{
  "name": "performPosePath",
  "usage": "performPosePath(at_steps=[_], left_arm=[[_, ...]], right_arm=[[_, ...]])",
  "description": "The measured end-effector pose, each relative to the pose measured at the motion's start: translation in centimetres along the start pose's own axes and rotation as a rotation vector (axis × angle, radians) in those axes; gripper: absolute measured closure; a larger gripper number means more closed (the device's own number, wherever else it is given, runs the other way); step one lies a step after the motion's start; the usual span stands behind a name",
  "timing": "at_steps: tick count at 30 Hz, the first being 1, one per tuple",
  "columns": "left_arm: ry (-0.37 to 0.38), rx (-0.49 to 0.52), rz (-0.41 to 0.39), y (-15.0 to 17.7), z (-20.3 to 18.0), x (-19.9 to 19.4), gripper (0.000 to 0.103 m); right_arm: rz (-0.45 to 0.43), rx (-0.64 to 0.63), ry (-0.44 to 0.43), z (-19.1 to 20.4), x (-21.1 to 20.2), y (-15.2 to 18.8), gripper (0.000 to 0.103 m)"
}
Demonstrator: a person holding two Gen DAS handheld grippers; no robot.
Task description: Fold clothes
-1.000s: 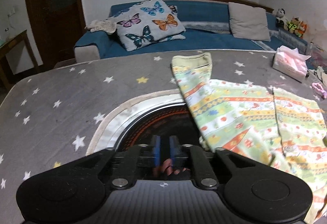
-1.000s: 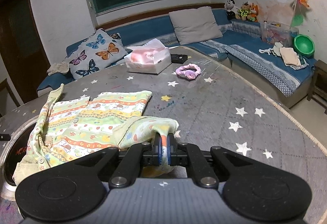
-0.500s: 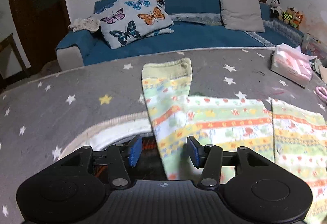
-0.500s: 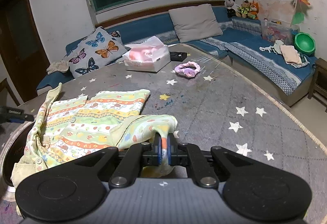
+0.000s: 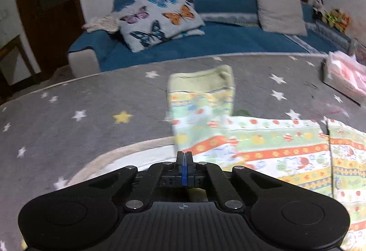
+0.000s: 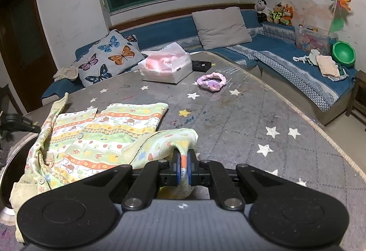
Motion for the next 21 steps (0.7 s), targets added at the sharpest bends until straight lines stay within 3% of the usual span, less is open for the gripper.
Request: performPosePath(at_steps=[4, 7, 10, 11, 13, 14, 15, 21], left_arm=[[-0.041, -0.049, -0.019, 0.1, 3.0, -1.3, 0.103], [-0.018, -0.088, -0.014, -0.1, 3.9, -2.0, 0.103], [0.005, -0.055, -0.021, -0.5, 2.8, -2.2, 0.1], [0.018, -0.043, -0.02, -0.5, 2.0, -2.2, 0.097], [0.042, -0.021, -0.018, -0.6, 0.6, -1.7, 0.082], [0.054, -0.01, -0.016, -0.7, -0.2, -1.5, 0.062], [0.053, 0.002, -0.023, -0.8, -0.8, -1.2, 0.052], [0.043, 0.041, -0.031, -1.7, -2.8, 1.1, 0.049]], right_arm=[[-0.007, -0.005, -0.001, 0.2, 0.0, -0.1, 0.098], [-0.013, -0.005, 0.0, 0.4, -0.2, -0.1, 0.098], [-0.015, -0.001, 0.004, 0.4, -0.4, -0.1, 0.097], [-0.014, 0.001, 0.004, 0.3, -0.4, 0.0, 0.097], [-0.012, 0.004, 0.006, 0.1, -0.5, 0.0, 0.096], [-0.011, 0.005, 0.007, 0.1, -0.5, 0.1, 0.096], [-0.009, 0.006, 0.008, 0.0, -0.5, 0.1, 0.095], [-0.003, 0.002, 0.005, -0.1, -0.2, 0.2, 0.093]])
Point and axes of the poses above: each gripper's, at about its wrist camera, not at the fingertips, and x roughly the way its jaws point, z to its left, y to its underside, the point moved 9 cm from there along x, roughly the way its jaws point, and after that the axes turned 7 degrees about -z, right-handed, at the moved point
